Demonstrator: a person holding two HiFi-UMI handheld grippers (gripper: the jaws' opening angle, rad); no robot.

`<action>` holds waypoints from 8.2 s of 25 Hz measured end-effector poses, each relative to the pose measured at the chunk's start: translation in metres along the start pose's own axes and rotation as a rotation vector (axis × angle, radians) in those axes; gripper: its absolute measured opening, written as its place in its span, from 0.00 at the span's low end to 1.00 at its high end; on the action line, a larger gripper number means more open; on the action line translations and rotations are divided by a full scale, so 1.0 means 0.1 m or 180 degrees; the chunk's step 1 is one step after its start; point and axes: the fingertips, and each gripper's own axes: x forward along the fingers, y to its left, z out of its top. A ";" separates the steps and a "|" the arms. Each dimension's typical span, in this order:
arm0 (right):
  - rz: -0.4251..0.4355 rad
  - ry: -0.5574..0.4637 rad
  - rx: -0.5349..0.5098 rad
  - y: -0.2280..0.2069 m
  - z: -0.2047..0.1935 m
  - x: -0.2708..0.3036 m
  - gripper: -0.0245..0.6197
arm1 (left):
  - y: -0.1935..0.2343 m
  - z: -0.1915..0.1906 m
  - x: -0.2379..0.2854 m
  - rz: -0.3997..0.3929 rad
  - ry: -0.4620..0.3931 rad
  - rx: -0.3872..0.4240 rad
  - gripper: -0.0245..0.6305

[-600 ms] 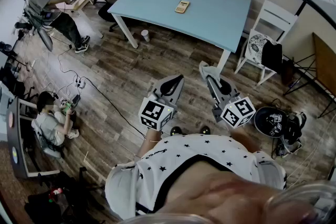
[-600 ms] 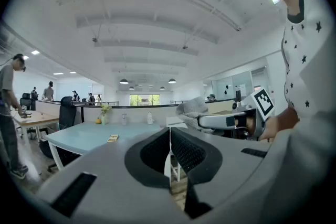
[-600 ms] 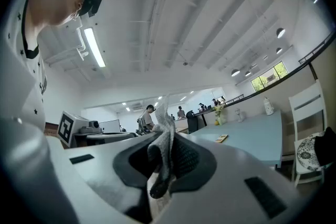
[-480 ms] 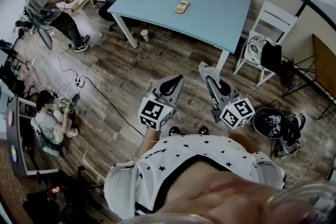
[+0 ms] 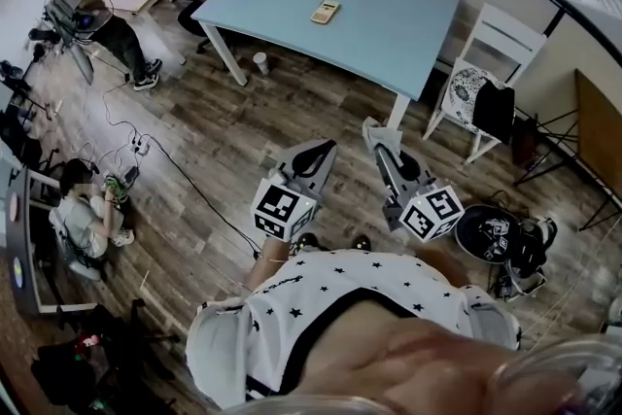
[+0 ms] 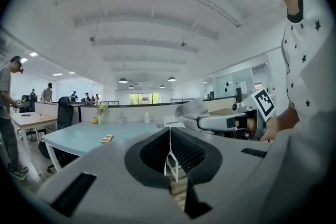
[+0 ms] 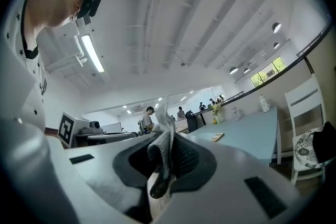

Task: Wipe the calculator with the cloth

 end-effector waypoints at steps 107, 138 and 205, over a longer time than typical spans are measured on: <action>-0.0410 0.0374 0.0255 -3.07 0.02 5.26 0.11 | 5.31 -0.11 2.71 0.0245 0.0114 -0.0051 0.08; -0.1296 0.0998 0.0289 -4.31 -0.70 5.88 0.11 | 6.26 -0.19 3.94 -0.0161 0.0112 -0.0072 0.08; -0.1874 0.1551 0.0303 -4.62 -1.35 5.89 0.12 | 6.57 -0.19 4.01 -0.0345 0.0199 -0.0081 0.08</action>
